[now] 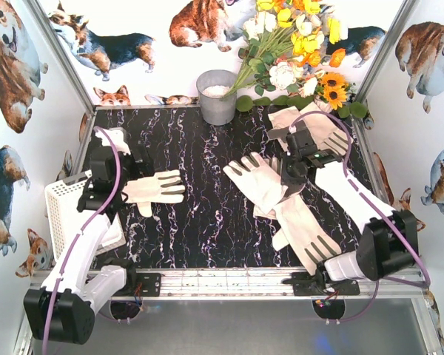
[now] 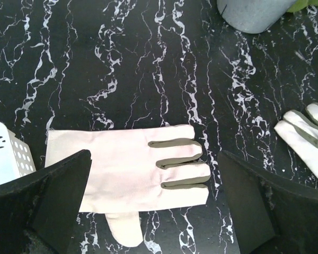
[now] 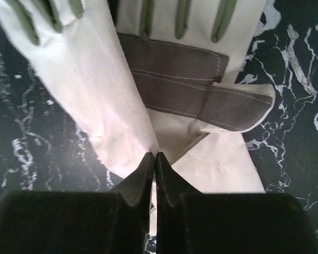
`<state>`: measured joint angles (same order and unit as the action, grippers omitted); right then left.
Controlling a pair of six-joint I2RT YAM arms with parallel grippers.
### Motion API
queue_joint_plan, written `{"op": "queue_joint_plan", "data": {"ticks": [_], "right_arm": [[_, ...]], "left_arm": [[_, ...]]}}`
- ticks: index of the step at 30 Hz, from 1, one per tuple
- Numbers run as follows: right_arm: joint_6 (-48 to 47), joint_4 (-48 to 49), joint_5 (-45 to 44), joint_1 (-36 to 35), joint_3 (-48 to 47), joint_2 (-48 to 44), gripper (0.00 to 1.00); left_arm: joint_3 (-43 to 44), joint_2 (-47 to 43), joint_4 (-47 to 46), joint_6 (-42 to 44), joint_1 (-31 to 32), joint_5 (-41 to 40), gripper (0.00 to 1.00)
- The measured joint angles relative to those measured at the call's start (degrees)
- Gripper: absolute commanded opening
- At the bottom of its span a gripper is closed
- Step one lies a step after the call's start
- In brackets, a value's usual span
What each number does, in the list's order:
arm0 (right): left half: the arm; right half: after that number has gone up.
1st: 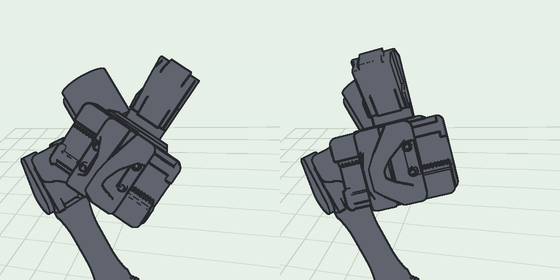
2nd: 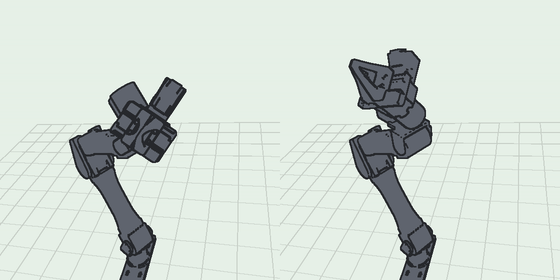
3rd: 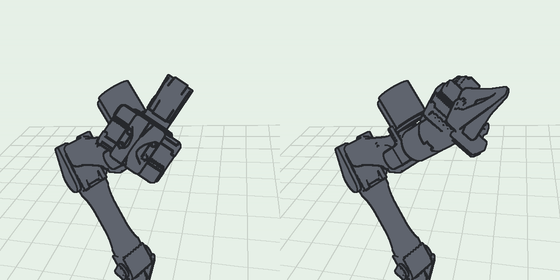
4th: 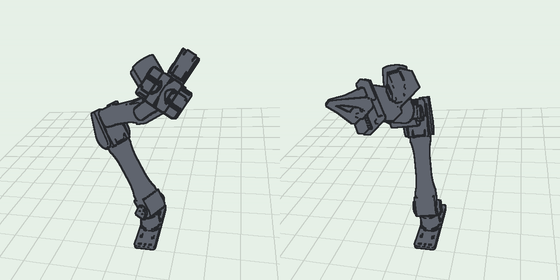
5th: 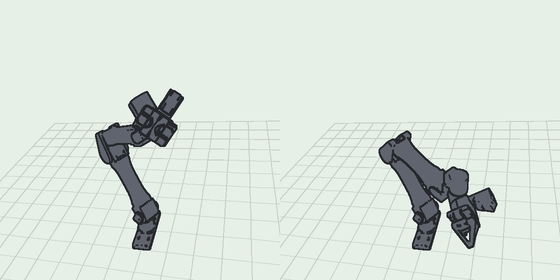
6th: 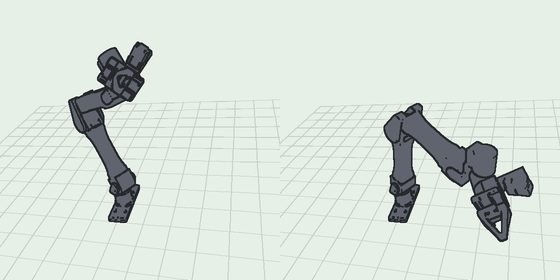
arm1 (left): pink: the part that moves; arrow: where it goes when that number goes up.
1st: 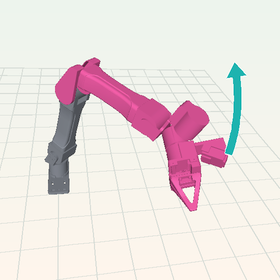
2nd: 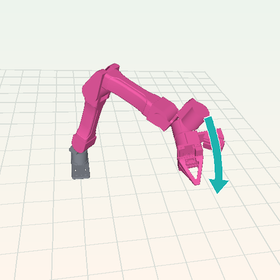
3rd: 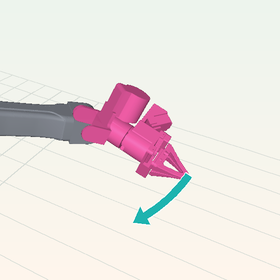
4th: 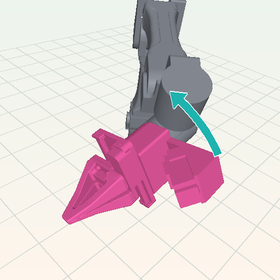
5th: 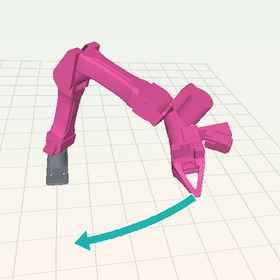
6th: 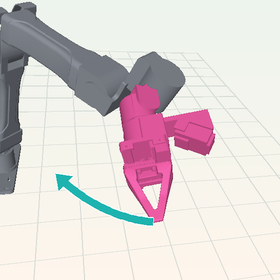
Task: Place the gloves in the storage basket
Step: Pick up the glove from the center of the board.
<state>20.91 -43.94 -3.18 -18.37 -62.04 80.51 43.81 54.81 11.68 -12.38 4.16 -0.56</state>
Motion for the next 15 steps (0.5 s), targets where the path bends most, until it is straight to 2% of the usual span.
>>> {"op": "queue_joint_plan", "data": {"ticks": [10, 15], "right_arm": [[0.07, 2.29, 12.46, -1.70, -0.39, -8.66, 0.00], [-1.81, 4.83, 12.76, -7.17, 2.51, -10.43, 0.00]], "left_arm": [[-0.02, -0.35, -0.39, -0.85, 0.35, 3.30, 1.00], [-0.02, 1.22, -0.26, -2.58, 5.62, 3.80, 1.00]]}}
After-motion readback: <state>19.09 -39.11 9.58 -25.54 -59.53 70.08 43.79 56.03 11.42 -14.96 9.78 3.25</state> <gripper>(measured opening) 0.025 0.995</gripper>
